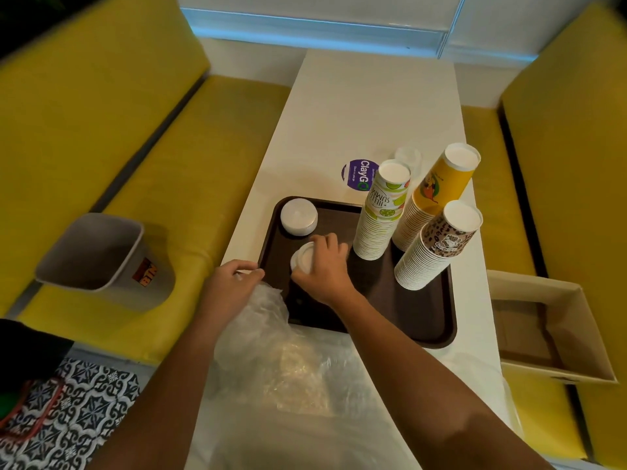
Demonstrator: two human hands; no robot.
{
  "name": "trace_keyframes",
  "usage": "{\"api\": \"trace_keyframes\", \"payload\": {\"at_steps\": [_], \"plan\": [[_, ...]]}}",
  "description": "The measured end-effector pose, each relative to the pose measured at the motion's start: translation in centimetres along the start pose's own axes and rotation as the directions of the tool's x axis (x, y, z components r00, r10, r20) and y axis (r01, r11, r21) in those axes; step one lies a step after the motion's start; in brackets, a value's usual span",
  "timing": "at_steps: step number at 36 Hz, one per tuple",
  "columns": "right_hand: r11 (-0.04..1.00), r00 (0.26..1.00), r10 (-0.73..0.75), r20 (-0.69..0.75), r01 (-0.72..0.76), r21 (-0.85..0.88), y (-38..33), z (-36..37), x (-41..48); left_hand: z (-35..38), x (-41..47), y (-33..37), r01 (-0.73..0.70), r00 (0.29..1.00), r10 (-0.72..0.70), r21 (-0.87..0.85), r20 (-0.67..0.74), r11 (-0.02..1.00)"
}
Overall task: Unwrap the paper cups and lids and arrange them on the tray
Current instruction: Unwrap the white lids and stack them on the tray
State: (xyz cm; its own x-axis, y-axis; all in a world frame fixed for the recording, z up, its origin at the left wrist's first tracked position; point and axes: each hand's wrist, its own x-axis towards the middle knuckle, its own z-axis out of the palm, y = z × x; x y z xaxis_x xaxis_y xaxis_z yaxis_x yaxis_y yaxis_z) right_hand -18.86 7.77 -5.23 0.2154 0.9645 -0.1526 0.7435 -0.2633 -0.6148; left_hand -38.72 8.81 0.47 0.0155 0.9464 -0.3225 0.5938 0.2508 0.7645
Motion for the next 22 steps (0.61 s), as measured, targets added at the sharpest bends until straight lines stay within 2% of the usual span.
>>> {"api": "trace_keyframes", "payload": {"at_steps": [7,13,22], "plan": [[0.989,0.998,0.047,0.031,-0.042,-0.143,-0.8,1.8,1.1,0.6,0.3,-0.6,-0.017,0.999,0.014,0.095,0.036,0.995],[0.963,0.996,-0.053,0.07,0.069,-0.262,-1.1,2.7,1.6,0.6,1.0,-1.0,-0.02,0.998,0.012,0.124,0.067,0.992],[0.923,0.992,-0.102,0.067,0.12,-0.365,-0.9,3.4,2.0,1.4,1.4,-0.4,-0.027,0.993,0.011,0.135,0.117,0.99]]}}
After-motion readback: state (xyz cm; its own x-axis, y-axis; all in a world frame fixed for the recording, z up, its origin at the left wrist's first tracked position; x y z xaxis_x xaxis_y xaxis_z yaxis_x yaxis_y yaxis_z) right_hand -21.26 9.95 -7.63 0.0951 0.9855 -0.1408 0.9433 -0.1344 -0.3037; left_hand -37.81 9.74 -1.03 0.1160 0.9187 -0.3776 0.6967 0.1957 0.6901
